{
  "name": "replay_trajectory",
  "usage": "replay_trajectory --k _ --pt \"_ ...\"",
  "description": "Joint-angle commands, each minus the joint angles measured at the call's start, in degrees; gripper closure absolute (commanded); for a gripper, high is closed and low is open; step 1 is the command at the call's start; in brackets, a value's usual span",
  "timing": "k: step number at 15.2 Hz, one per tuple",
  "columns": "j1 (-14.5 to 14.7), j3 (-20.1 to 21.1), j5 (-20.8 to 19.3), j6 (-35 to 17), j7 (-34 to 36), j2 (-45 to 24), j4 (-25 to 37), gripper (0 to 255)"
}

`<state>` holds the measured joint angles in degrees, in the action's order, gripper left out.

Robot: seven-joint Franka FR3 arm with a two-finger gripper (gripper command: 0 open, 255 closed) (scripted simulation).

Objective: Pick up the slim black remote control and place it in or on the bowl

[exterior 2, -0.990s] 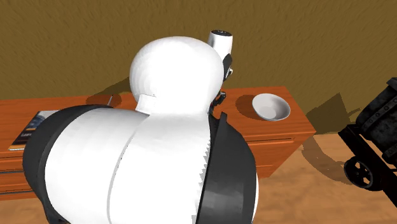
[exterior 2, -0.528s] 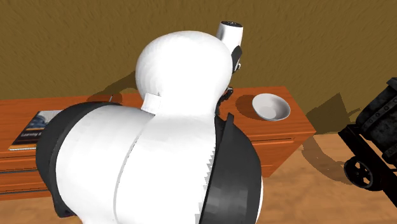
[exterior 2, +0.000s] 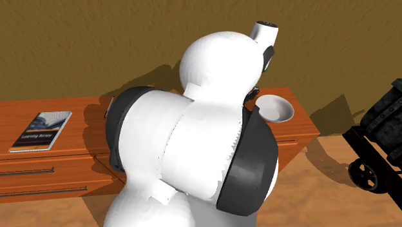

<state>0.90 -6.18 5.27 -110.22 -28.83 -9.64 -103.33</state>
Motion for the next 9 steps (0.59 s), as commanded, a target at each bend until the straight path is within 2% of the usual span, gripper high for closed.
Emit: replay_trajectory --k 1,9 --pt "-1.32 -0.84 0.30 1.16 -2.20 -2.47 3.45 255" --pt "-7.61 -3.20 2.32 7.47 -10.13 -15.85 22.39 255"
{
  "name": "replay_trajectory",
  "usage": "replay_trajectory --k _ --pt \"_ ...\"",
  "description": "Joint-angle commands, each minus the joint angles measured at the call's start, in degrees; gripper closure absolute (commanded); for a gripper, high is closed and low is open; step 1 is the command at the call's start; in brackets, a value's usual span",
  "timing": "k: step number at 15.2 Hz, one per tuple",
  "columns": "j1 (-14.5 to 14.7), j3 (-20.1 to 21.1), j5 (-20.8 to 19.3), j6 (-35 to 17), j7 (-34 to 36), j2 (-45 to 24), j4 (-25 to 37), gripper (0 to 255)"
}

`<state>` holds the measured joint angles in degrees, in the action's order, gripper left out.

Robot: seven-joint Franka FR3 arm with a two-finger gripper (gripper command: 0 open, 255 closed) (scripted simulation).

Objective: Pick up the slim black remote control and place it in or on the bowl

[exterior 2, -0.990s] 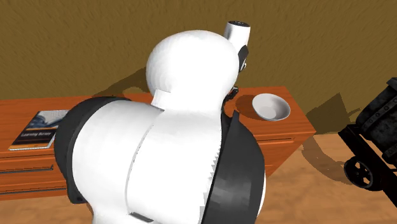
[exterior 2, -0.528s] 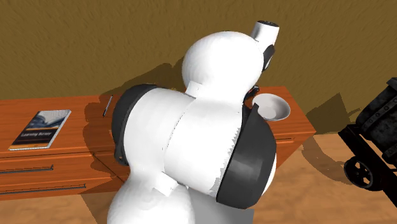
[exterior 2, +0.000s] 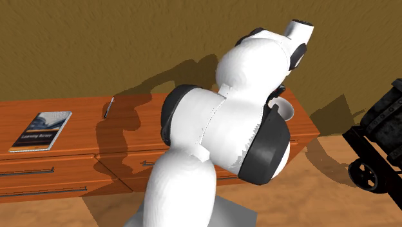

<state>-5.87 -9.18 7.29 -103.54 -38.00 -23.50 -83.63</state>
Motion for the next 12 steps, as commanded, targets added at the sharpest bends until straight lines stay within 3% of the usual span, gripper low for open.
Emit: replay_trajectory --k 1,7,12 --pt "-1.73 -0.38 0.60 1.90 -1.80 -4.02 5.76 255" --pt "-7.40 -0.62 2.25 10.65 -5.39 -18.01 28.20 255" --pt "-7.02 -0.62 2.27 6.47 -5.75 -17.51 23.48 255"
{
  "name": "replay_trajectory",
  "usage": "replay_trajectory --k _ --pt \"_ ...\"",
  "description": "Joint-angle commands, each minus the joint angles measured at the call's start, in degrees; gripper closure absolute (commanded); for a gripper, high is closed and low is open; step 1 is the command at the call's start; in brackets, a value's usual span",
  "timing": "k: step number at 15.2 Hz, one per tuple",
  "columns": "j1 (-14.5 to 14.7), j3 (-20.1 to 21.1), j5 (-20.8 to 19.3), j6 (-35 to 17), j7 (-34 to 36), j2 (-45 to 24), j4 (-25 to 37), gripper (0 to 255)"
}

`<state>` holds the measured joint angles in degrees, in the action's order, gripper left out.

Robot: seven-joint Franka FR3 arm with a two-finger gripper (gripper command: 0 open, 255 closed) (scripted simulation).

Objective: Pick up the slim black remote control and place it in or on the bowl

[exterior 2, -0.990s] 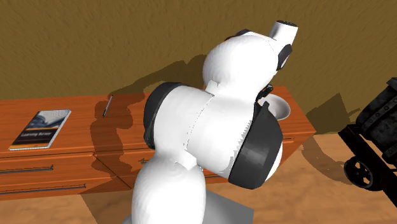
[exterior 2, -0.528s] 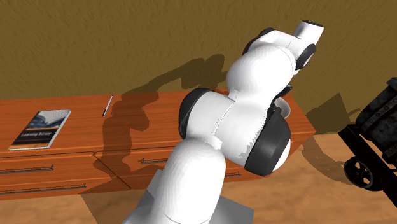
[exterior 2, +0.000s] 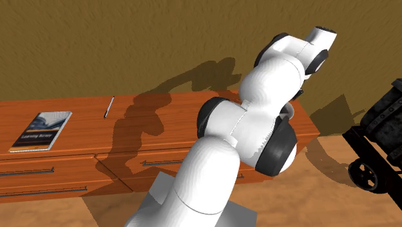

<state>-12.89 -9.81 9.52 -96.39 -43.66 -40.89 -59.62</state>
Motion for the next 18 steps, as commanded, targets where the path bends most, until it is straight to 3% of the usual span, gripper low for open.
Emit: replay_trajectory --k 1,6,14,15,18 --pt "0.07 0.01 0.05 -1.45 -0.16 -0.10 -1.34 255" --pt "0.32 0.07 0.18 -5.43 -0.52 -0.35 -5.10 255" --pt "0.32 0.06 0.18 -5.43 -0.52 -0.35 -5.10 255" --pt "0.32 0.06 0.18 -5.42 -0.52 -0.35 -5.09 0" --pt "0.32 0.06 0.18 -5.42 -0.52 -0.36 -5.08 0"
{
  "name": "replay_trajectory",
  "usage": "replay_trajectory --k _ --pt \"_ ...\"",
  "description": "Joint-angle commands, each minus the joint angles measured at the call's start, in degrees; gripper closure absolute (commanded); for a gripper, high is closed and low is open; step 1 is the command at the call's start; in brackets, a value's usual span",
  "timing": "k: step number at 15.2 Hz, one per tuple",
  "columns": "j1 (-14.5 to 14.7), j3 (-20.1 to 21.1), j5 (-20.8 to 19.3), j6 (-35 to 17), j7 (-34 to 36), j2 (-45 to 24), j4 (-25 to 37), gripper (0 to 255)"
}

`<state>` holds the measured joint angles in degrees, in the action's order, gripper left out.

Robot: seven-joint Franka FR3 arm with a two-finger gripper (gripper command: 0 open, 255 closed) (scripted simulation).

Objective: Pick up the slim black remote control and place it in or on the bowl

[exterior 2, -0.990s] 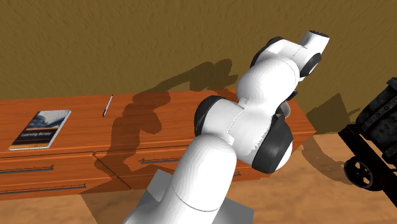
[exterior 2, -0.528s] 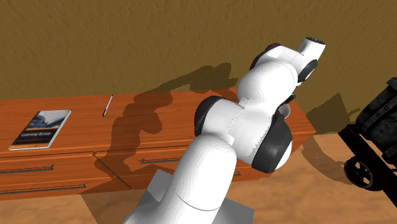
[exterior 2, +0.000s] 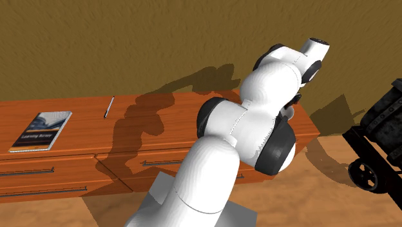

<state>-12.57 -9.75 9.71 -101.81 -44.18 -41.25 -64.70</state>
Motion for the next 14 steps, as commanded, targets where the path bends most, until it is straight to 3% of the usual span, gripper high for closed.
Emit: replay_trajectory --k 1,2,6,14 --pt "0.00 0.00 0.00 0.00 0.00 0.00 0.00 0" --pt "0.00 0.00 0.00 0.00 0.00 0.00 0.00 0" --pt "-0.93 -0.02 -0.09 7.97 0.51 -1.04 9.07 0" --pt "-0.93 -0.02 -0.09 7.97 0.51 -1.04 9.07 0"
